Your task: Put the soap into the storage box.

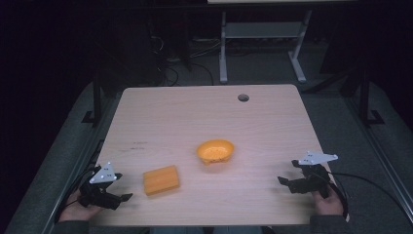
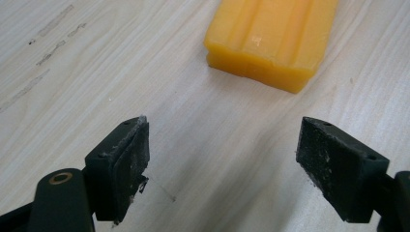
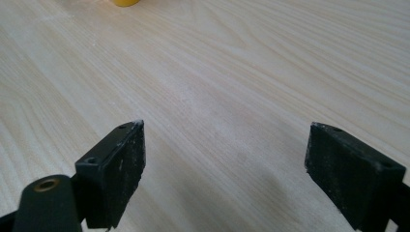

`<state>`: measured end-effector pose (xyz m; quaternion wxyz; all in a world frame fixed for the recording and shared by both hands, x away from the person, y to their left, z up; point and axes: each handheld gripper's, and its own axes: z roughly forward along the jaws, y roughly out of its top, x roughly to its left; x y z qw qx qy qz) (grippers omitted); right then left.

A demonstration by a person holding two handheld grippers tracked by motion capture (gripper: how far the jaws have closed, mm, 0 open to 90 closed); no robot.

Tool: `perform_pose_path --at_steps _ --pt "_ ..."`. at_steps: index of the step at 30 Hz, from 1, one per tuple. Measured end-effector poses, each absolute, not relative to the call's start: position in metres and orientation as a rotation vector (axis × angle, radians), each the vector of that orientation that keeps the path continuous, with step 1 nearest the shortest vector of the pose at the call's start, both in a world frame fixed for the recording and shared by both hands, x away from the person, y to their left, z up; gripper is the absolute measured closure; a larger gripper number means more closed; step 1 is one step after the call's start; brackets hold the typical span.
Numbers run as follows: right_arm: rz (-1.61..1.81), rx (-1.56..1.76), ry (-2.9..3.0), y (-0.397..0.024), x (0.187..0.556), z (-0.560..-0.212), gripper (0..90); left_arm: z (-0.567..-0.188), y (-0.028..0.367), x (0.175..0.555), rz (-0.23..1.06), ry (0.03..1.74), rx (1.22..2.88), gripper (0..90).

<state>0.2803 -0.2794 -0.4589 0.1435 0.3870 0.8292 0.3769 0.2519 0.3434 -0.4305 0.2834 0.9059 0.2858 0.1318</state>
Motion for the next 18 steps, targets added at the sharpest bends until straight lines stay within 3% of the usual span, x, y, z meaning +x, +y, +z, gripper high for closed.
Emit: perform_pose_path --at_steps 18 --pt "1.085 1.091 2.414 -0.275 0.281 -0.460 13.9 -0.424 0.322 0.254 0.387 0.678 2.471 17.9"
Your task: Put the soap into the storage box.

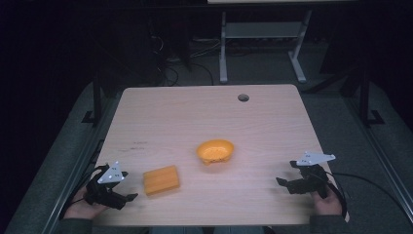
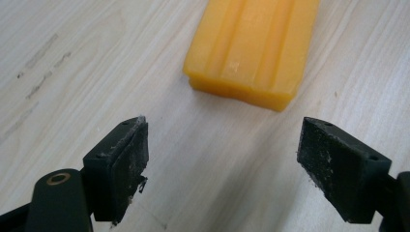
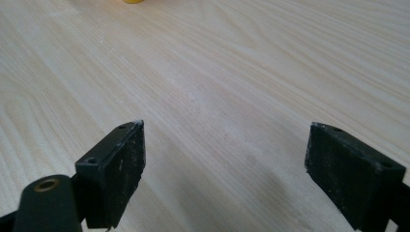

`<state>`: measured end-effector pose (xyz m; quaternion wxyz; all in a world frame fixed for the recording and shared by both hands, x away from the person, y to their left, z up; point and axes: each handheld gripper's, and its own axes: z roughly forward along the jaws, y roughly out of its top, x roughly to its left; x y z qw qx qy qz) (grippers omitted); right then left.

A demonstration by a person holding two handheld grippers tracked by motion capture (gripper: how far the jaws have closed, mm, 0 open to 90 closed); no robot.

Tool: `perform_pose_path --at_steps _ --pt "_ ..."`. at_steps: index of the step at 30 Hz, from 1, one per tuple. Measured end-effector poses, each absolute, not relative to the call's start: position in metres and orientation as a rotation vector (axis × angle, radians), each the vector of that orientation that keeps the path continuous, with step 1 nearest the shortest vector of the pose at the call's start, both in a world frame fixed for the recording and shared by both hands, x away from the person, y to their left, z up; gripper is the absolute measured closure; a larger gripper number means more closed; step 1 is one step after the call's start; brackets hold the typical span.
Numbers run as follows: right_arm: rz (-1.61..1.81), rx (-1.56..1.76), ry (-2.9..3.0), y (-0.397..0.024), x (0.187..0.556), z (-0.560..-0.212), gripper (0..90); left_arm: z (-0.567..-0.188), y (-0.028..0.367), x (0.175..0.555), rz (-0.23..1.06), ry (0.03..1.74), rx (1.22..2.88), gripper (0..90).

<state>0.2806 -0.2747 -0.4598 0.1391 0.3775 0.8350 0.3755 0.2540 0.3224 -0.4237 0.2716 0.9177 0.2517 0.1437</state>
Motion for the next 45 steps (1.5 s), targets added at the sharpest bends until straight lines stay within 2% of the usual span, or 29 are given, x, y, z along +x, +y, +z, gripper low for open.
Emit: perform_pose_path --at_steps 28,45 --pt "1.089 1.092 2.406 -0.275 0.279 -0.459 14.0 -0.416 0.283 0.272 0.401 0.540 2.504 17.5" --pt "1.085 1.081 2.419 -0.273 0.280 -0.460 14.0 -0.424 0.252 0.292 0.301 0.438 2.571 16.7"
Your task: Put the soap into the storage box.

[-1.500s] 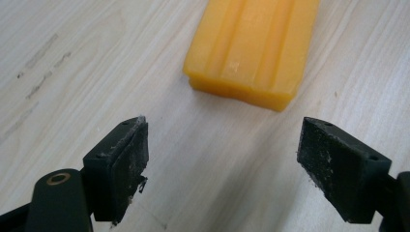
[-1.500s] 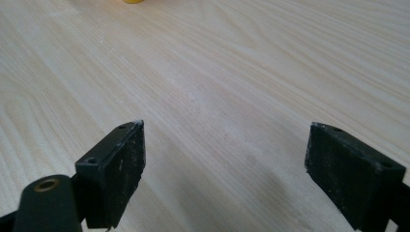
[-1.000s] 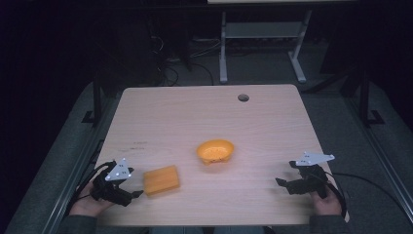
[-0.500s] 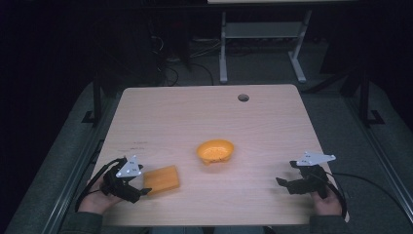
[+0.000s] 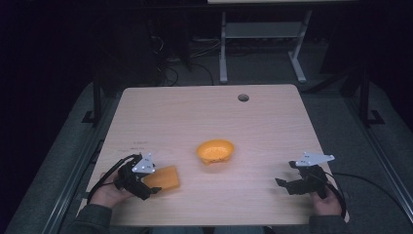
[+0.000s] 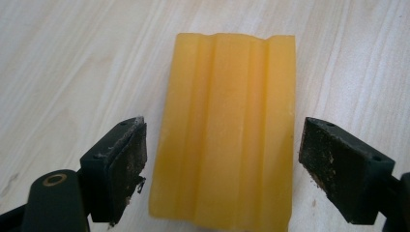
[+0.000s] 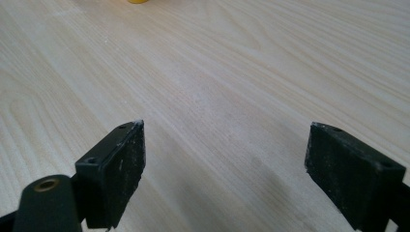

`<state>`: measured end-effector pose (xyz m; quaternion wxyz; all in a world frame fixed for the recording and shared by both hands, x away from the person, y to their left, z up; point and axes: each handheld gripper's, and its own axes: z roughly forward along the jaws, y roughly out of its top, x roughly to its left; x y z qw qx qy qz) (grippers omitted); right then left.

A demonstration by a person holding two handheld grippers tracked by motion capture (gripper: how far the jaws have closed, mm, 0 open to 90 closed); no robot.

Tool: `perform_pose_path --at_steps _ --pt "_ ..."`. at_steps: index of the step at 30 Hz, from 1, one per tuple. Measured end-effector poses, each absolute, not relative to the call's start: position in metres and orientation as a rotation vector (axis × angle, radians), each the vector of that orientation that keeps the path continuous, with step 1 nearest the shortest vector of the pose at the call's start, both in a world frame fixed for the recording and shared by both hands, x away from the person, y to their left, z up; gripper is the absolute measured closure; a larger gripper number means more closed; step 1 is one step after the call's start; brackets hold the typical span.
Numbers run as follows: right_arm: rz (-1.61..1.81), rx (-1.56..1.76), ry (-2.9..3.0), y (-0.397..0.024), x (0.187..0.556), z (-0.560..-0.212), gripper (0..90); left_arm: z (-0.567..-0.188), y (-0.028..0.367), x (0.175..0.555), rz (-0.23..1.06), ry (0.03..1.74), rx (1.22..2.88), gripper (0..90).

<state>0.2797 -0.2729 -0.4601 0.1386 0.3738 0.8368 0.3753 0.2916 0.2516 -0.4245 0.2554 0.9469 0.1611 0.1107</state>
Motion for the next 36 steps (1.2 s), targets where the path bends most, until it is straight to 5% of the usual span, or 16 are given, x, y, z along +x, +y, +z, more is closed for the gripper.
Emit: perform_pose_path --at_steps 36 --pt "1.081 1.059 2.445 -0.268 0.280 -0.461 13.9 -0.445 0.232 0.310 0.190 0.440 2.663 16.5"
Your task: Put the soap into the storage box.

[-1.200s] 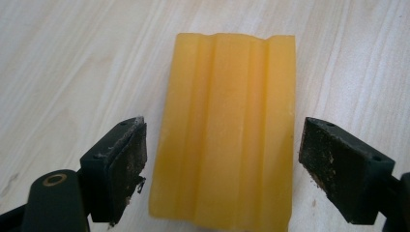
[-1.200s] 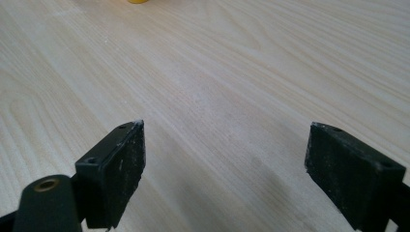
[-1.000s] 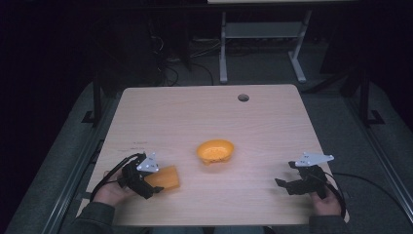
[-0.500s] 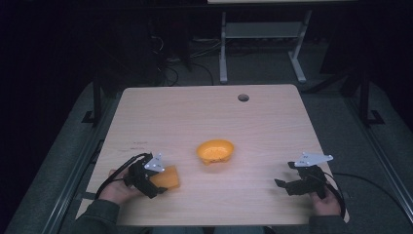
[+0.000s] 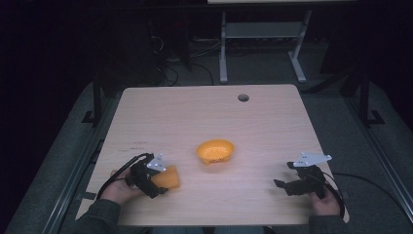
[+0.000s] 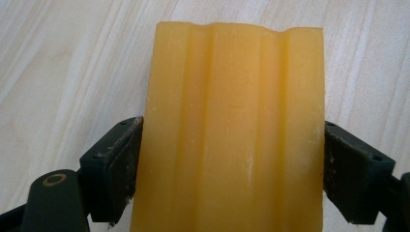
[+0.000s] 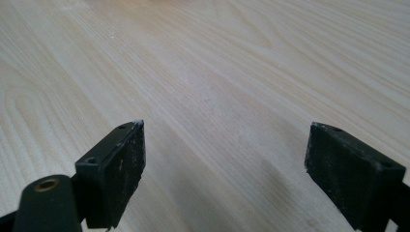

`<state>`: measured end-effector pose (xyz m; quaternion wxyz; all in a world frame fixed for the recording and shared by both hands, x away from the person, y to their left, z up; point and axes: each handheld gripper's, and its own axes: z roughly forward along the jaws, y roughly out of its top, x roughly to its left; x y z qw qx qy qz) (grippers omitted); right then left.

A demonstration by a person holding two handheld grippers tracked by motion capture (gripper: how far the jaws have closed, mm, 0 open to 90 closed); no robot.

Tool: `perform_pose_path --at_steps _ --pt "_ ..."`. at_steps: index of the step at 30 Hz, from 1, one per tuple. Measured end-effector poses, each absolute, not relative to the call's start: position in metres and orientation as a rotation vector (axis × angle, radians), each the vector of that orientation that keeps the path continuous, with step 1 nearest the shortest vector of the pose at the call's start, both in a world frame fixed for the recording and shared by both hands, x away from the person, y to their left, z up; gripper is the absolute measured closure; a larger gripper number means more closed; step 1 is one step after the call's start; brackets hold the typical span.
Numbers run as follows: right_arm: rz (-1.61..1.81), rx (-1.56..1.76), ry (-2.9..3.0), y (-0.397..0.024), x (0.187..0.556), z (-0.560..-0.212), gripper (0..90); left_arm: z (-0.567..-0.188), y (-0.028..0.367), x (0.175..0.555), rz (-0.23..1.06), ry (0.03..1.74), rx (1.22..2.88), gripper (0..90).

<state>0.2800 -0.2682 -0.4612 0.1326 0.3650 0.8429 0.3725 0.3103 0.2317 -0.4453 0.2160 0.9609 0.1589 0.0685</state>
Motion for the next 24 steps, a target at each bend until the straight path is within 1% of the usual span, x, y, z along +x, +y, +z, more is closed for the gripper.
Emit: perform_pose_path --at_steps 7,24 --pt "1.075 1.054 2.452 -0.2678 0.2800 -0.4612 13.9 -0.4485 0.2295 0.3132 0.141 0.471 2.671 16.5" --pt "1.084 1.053 2.445 -0.2684 0.2794 -0.4601 13.9 -0.4457 0.2296 0.3115 0.139 0.466 2.663 20.5"
